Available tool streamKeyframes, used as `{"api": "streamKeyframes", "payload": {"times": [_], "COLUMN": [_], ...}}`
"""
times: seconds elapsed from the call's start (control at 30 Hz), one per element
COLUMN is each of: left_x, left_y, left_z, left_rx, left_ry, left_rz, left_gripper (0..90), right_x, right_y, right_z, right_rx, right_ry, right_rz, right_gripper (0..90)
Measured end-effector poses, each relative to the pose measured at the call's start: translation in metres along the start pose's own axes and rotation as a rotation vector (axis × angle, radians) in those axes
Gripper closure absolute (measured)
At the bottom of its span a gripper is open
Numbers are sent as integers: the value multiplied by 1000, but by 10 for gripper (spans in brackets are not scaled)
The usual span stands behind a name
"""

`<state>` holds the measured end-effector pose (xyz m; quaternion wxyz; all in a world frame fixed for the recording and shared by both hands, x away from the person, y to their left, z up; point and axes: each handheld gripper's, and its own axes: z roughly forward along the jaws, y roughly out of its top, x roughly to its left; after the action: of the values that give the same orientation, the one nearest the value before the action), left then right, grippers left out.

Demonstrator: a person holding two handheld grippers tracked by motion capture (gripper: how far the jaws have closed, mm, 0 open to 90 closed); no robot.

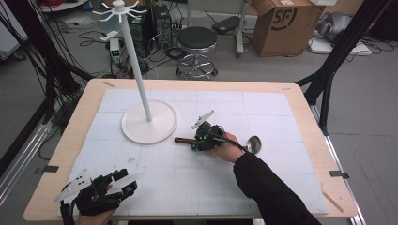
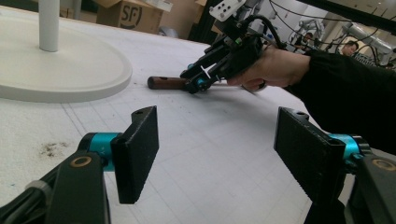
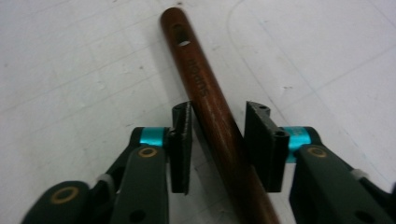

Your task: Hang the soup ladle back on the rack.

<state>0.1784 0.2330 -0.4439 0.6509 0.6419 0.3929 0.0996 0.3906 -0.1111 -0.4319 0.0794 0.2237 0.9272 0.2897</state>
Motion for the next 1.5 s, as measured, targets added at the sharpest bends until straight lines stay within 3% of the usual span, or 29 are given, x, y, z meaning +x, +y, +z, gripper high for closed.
{"api": "streamKeyframes", "payload": {"times": [0.1, 0.13, 0.3, 0.37, 0.43, 0.5, 0.67, 0.83, 1.03, 1.2, 1.5], "left_x": [0, 1, 1, 1, 1, 1, 1, 1, 1, 1, 1], "left_y": [0, 0, 1, 1, 1, 1, 1, 1, 1, 1, 1], "left_z": [-1, -1, -3, -4, -4, -4, -4, -5, -6, -7, -7], "left_rx": [-5, -6, -15, -18, -24, -21, -22, -23, -25, -27, -27], "left_ry": [3, 6, 10, 8, 10, 9, 13, 20, 25, 24, 25], "left_rz": [0, 5, 1, 1, -2, -4, -1, 0, 1, 2, 2], "left_gripper": [314, 314, 316, 316, 317, 317, 318, 318, 319, 320, 321], "right_x": [3, 1, -6, -13, -23, -36, -53, -54, -46, -40, -49], "right_y": [5, 6, 11, 10, 7, 3, -4, -4, 2, 7, 12], "right_z": [1, 1, -1, -7, -17, -32, -58, -75, -90, -99, -112], "right_rx": [33, 42, 76, 59, 10, -76, -310, -510, -659, -729, -792], "right_ry": [5, 18, 57, 90, 113, 143, 233, 291, 288, 280, 310], "right_rz": [-28, 37, 125, 214, 267, 322, 404, 400, 325, 291, 353], "right_gripper": [736, 738, 739, 739, 739, 738, 737, 737, 737, 737, 737]}}
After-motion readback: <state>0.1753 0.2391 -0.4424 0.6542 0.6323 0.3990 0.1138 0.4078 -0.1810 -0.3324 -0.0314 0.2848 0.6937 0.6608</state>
